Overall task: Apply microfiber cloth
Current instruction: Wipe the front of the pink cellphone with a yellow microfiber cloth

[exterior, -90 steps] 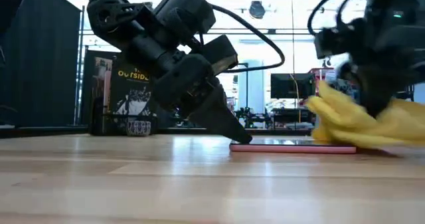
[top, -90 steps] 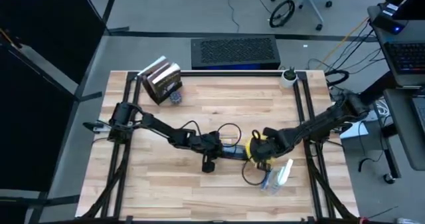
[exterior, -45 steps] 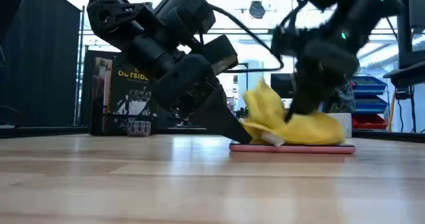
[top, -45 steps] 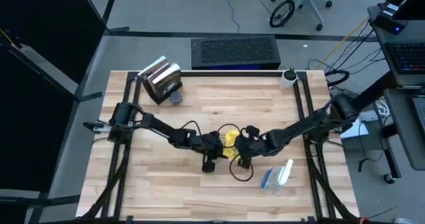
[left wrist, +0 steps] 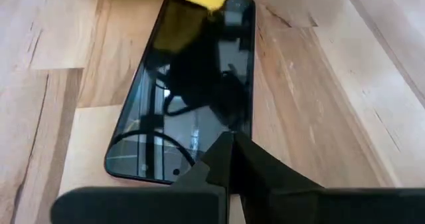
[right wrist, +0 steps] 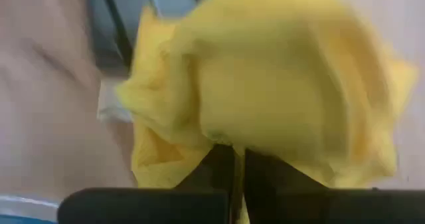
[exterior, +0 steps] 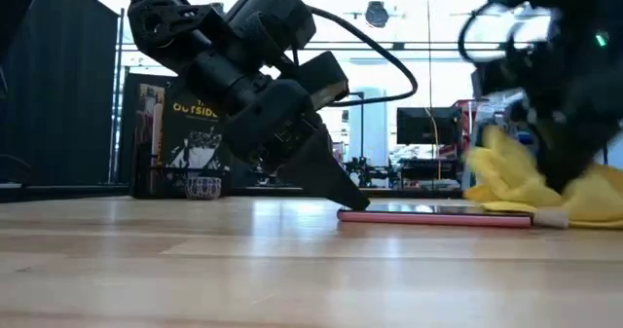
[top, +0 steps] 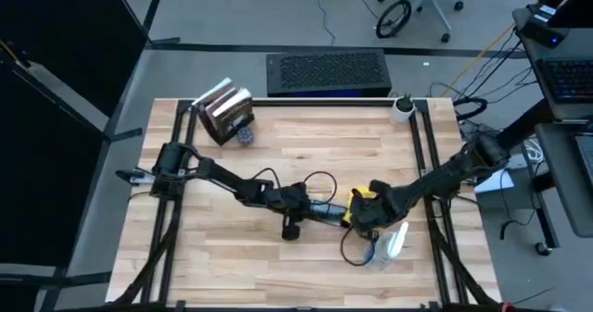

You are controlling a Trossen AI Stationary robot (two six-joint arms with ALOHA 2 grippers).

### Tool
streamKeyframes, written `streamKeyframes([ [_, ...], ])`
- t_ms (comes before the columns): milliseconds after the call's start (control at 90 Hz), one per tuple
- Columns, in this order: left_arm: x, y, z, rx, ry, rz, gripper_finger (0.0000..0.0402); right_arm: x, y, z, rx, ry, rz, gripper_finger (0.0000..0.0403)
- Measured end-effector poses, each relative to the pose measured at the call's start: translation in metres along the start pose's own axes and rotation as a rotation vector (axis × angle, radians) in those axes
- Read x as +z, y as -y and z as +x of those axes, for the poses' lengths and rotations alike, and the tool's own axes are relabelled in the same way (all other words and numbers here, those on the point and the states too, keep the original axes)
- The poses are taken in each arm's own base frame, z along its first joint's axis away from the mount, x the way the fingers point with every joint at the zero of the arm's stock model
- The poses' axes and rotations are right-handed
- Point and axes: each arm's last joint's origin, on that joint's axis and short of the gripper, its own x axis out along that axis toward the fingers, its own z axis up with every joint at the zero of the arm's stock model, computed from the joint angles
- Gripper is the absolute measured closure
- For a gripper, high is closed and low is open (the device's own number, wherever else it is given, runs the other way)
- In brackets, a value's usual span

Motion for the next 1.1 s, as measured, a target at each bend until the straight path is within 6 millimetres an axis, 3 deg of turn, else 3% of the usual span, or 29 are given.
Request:
streamKeyframes([
  [178, 0.022, 0.002, -0.027, 0.028, 0.049, 0.006, 0.0398, 0.010, -0.012, -0.013, 0.095, 0.208, 0.033, 0.0403],
  [322, 0.048, -0.003, -0.051, 0.140, 0.169, 0.072, 0.0398, 0.012, -0.027, -0.003, 0.132, 0.242, -0.021, 0.0403],
  [489, 0.038, -0.032, -0.043, 0.257, 0.126, 0.075, 0.0398, 0.010, -0.046, 0.007, 0.178, 0.282, -0.060, 0.0403],
  [678, 0.008, -0.047, -0.016, 0.181, 0.014, -0.016, 0.0398, 0.006, -0.053, 0.023, 0.142, 0.249, -0.090, 0.0403],
  [822, 0.003, -0.036, -0.010, 0.098, -0.018, -0.037, 0.0398, 0.005, -0.048, 0.031, 0.081, 0.197, -0.122, 0.0403],
  [1100, 0.001, 0.005, -0.006, -0.022, -0.043, 0.002, 0.0398, 0.013, -0.029, 0.036, -0.061, 0.195, -0.197, 0.0403],
])
